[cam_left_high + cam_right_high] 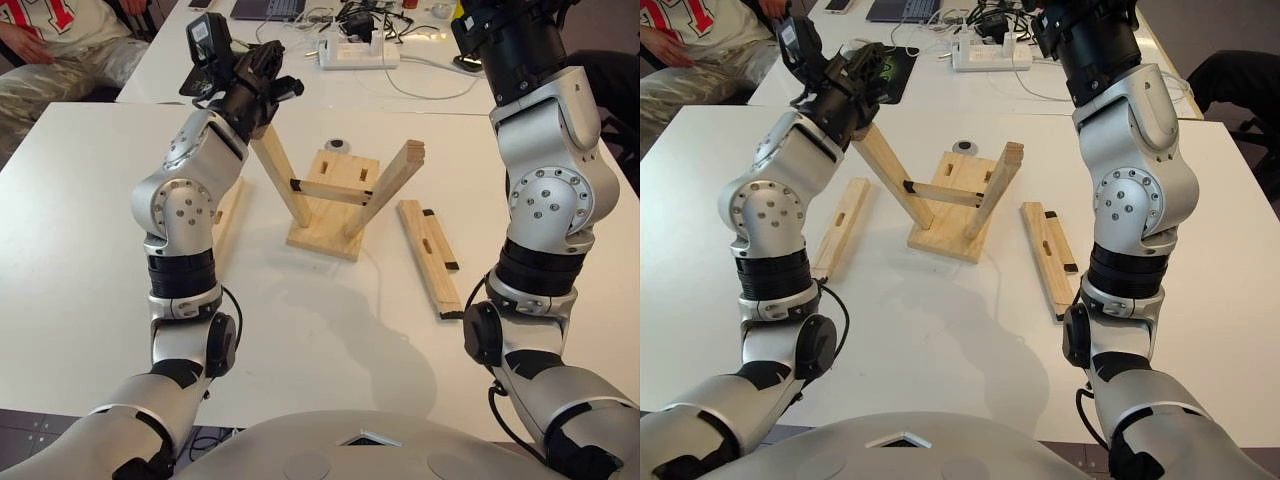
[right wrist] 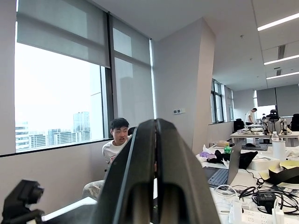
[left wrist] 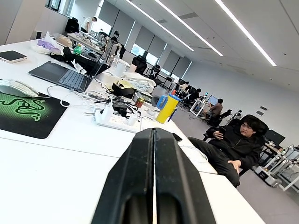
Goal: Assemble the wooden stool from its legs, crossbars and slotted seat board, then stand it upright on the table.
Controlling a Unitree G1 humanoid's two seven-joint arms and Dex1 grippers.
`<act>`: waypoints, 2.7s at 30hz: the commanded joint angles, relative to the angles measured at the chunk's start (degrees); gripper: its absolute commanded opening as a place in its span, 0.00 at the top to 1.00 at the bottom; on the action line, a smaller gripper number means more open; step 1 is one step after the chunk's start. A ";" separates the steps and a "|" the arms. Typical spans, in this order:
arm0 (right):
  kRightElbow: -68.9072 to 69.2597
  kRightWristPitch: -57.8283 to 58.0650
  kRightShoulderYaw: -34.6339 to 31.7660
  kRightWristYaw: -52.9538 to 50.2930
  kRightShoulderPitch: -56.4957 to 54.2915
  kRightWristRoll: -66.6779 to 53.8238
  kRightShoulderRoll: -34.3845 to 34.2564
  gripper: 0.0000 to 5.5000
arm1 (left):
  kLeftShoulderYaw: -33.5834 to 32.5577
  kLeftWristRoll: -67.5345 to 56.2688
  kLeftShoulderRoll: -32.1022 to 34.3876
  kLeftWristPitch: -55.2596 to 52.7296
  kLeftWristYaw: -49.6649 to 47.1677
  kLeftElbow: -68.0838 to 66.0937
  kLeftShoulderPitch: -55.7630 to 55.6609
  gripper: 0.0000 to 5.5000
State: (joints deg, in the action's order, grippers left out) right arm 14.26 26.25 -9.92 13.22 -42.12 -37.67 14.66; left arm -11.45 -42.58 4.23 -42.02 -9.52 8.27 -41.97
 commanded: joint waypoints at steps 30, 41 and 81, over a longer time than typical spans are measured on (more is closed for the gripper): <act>-60.13 -29.83 17.69 44.50 -7.54 35.12 19.55 1.00 | -7.41 6.70 12.66 -4.09 1.03 24.07 29.08 1.00; -31.17 -2.33 12.06 57.52 11.67 25.62 34.98 1.00 | -7.57 8.92 10.37 -5.01 0.73 31.68 41.67 1.00; -12.49 11.79 15.62 42.69 32.16 31.44 35.80 0.59 | -6.01 14.31 5.12 -3.28 0.70 34.50 46.05 1.00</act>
State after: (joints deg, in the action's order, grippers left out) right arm 0.70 37.17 5.53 56.50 -10.33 -6.00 50.69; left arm -17.90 -28.98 9.29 -45.40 -8.93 42.70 4.66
